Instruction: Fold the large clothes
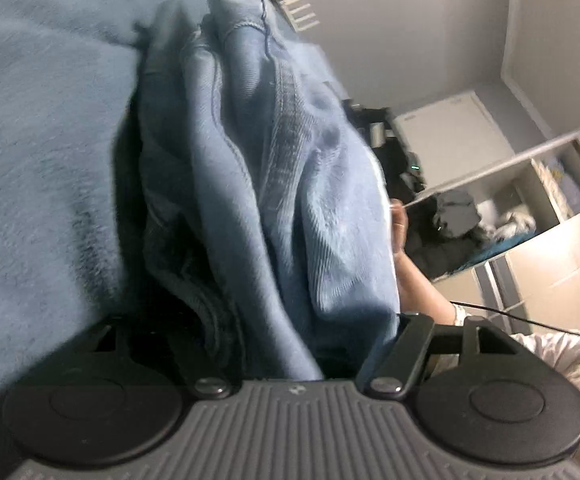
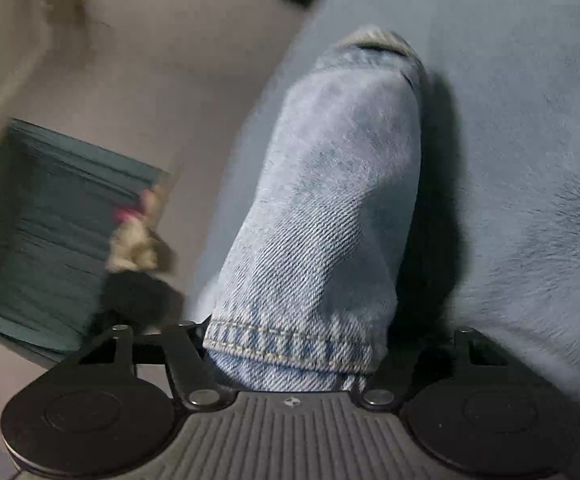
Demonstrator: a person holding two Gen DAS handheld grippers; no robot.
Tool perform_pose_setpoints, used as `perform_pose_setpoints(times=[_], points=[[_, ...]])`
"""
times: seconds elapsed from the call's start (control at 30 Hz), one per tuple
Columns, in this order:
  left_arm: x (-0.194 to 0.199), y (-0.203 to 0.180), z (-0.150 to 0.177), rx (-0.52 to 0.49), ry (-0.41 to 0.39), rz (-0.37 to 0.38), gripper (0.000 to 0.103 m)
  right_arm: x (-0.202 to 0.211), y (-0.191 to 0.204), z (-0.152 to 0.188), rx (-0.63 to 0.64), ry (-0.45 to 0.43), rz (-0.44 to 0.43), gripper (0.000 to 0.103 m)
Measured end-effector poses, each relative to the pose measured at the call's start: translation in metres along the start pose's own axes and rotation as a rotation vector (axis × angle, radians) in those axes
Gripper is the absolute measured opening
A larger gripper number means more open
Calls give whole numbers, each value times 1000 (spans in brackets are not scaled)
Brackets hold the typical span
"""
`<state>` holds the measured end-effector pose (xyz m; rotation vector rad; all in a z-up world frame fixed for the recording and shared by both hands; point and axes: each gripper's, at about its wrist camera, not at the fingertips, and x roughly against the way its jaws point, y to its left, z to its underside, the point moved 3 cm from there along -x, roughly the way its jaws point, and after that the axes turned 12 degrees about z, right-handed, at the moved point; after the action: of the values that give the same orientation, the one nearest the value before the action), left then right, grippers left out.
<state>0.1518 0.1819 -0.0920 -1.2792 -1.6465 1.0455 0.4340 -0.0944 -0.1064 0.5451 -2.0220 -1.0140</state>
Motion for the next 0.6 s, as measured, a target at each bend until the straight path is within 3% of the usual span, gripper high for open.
perform_pose_setpoints(times=[0.1,0.2,0.4,0.6], points=[[-7,-10,-8,-21,-20,2,67,16,28,-1,80,-90,-41,64],[-26,-28,-28,-75,-42,-6,67,24,44,-25,107,-126,-64,64],[-90,-48,-97,-166,-54,-29,67,35,44,-123,145,-208,-46,64],[-155,-16,-157,-168,-107,-25,67,14,43,-214,231,-212,-27,64]])
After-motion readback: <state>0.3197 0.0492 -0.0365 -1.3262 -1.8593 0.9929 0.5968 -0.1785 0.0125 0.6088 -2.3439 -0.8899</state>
